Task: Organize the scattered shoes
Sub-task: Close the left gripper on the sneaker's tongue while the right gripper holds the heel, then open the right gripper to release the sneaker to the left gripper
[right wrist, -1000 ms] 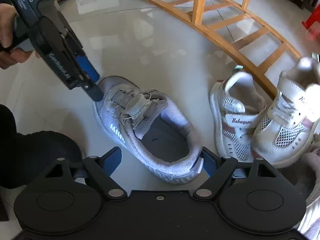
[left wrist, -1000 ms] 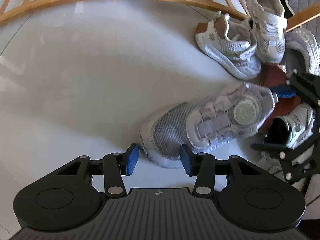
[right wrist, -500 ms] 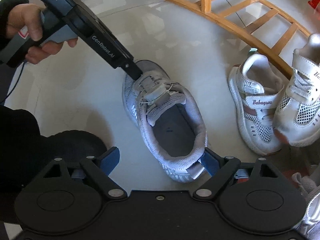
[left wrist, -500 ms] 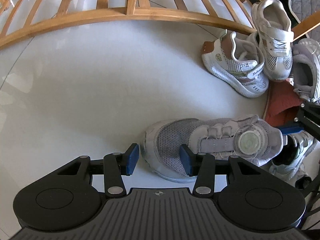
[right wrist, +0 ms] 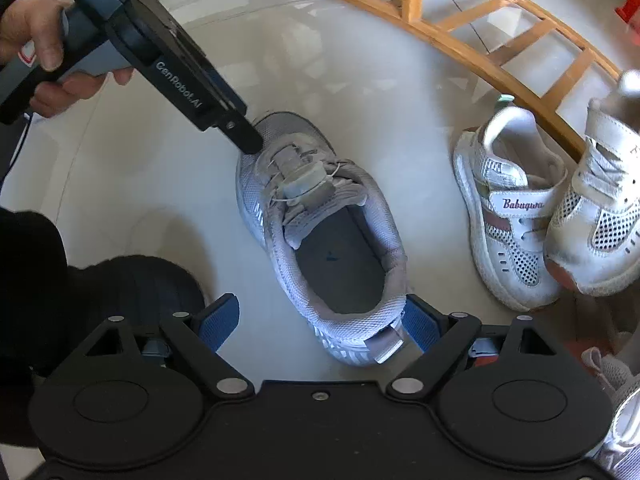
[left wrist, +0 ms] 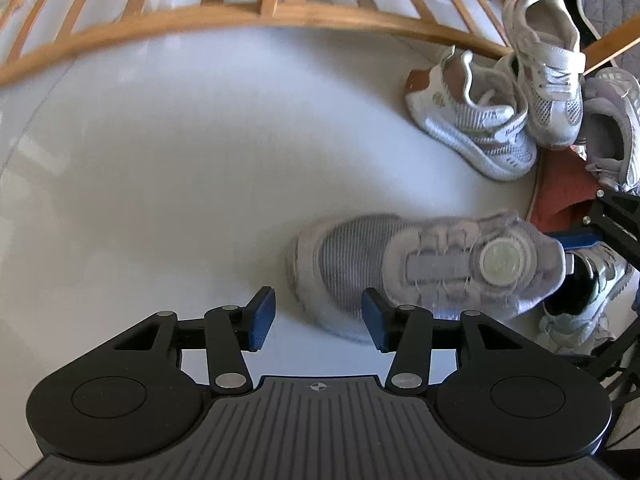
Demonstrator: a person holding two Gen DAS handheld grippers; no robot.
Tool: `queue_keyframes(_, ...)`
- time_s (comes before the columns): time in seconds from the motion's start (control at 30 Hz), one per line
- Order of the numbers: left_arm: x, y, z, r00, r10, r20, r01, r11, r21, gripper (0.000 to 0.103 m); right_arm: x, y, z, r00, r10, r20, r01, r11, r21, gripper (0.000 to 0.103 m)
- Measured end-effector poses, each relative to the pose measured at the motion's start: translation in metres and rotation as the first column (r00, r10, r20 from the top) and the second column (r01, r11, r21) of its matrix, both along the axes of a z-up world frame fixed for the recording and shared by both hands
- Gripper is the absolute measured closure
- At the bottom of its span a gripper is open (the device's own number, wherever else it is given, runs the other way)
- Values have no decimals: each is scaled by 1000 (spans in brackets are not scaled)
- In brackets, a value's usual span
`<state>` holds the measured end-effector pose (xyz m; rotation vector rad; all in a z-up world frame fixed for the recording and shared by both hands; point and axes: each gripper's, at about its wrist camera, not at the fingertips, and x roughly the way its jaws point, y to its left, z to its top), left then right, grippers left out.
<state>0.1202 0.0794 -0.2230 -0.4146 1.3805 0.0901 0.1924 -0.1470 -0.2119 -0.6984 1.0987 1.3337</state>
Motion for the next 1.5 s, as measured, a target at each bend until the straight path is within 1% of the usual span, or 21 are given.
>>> queue_keyframes(0.07, 1, 0, -2, 1000, 6, 0, -6, 1000, -9, 53, 0, 0, 1, 1000, -1, -1, 1, 1000, -4, 13)
queue_keyframes(0.17, 5, -1, -2, 1000, 7, 5, -7, 1000, -7, 53, 3, 1, 1, 999, -30, -26, 30, 1000, -6, 13)
queue_keyframes(0.23, 8, -1, -2, 1000, 5, 11, -5, 1000, 1, 53, 5, 2, 0, 998, -51, -41, 51, 999, -8, 12)
queue_keyframes(0.37, 15, 0, -4, 1000, -2, 18, 2, 1000, 12, 54, 4, 4, 0, 997, -69, -42, 68, 998, -17, 12)
queue_keyframes(0.47, 19, -1, -2, 999, -21, 37, 20, 999, 37, 55, 3, 4, 1, 996, -77, -52, 76, 997, -21, 14)
queue_keyframes(0.53, 23, 0, -1, 999, -25, 49, 22, 998, 55, 55, 1, 4, 1, 994, -83, -78, 82, 997, -15, 15)
queue_keyframes(0.8, 37, 9, -4, 996, 3, 92, -10, 996, 86, 55, -5, 9, 0, 983, -95, -158, 98, 995, 14, 15)
queue_keyframes(1.0, 51, 11, -1, 992, -13, 127, -3, 992, 126, 55, -12, 20, 0, 970, -89, -227, 101, 994, 42, 15)
queue_keyframes(1.13, 50, 14, 3, 991, -8, 132, -3, 996, 86, 52, -16, 27, -3, 948, -69, -309, 100, 991, 84, 15)
queue_keyframes(1.2, 43, 14, 6, 992, -12, 129, 3, 997, 72, 52, -19, 30, -4, 942, -58, -330, 96, 990, 100, 14)
queue_keyframes(1.27, 32, 13, 10, 992, -20, 123, 13, 998, 58, 52, -22, 30, -4, 945, -52, -324, 90, 990, 105, 13)
queue_keyframes(1.3, 26, 14, 12, 992, -20, 123, 14, 999, 51, 52, -21, 28, -3, 950, -53, -307, 91, 990, 111, 10)
queue_keyframes(1.33, 20, 14, 15, 992, -18, 125, 12, 999, 44, 51, -21, 25, -2, 956, -54, -288, 92, 989, 118, 5)
queue_keyframes(1.37, 19, 14, 16, 992, -17, 125, 12, 999, 42, 51, -19, 24, -1, 959, -60, -278, 97, 988, 120, 3)
queue_keyframes(1.5, -2, 6, 27, 992, -31, 122, 31, 1000, 6, 50, -2, 17, 1, 960, -109, -258, 141, 984, 111, 2)
